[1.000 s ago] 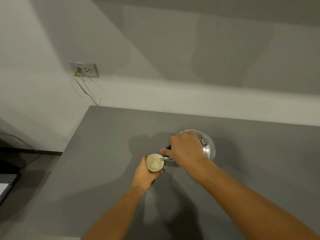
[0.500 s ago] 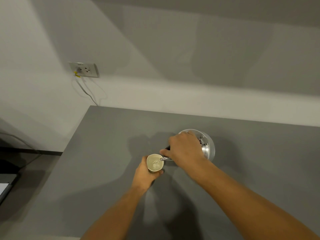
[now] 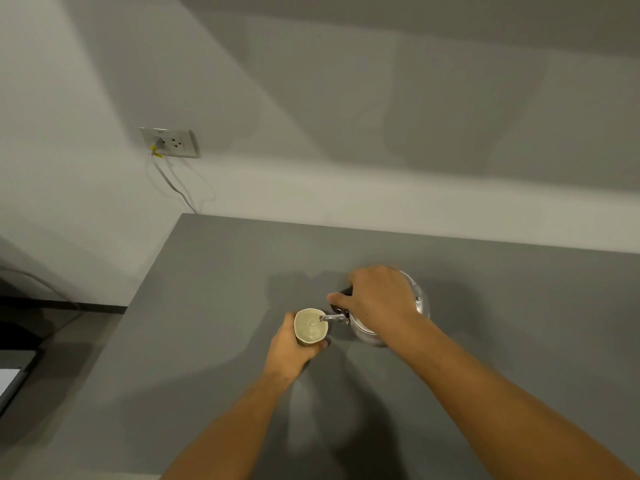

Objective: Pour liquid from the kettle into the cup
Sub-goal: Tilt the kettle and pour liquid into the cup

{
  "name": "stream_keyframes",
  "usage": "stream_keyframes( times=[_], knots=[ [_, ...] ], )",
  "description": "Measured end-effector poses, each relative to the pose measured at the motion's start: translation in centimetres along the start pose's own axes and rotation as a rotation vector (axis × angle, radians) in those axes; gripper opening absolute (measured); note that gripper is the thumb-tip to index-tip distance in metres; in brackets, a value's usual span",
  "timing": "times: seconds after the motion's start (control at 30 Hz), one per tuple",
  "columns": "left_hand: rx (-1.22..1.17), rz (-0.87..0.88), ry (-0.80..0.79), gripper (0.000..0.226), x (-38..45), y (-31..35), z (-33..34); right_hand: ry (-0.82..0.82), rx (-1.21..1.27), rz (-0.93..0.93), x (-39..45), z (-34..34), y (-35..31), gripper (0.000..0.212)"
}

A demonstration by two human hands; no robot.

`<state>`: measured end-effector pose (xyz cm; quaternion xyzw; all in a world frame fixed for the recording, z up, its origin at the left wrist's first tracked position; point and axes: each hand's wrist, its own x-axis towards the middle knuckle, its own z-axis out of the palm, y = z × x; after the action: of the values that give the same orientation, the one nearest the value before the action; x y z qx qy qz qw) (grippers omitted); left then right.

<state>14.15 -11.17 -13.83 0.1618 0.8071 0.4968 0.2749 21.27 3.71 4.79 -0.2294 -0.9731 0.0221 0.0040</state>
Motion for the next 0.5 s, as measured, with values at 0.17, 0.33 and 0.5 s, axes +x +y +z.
stream_keyframes(
  times=[0.17,0.33,0.5],
  knots=[
    [-0.003,0.039,0.009,0.060,0.0,0.0,-0.2,-0.040,0.104,0.064,0.2,0.5,1.6,0.049],
    [-0.023,0.071,0.014,0.064,-0.2,0.2,-0.4,-0.054,0.221,0.138,0.2,1.4,3.3,0.053],
    [-0.015,0.121,-0.011,0.072,0.0,1.4,-0.8,-0.039,0.315,0.196,0.1,1.5,5.1,0.058]
  ],
)
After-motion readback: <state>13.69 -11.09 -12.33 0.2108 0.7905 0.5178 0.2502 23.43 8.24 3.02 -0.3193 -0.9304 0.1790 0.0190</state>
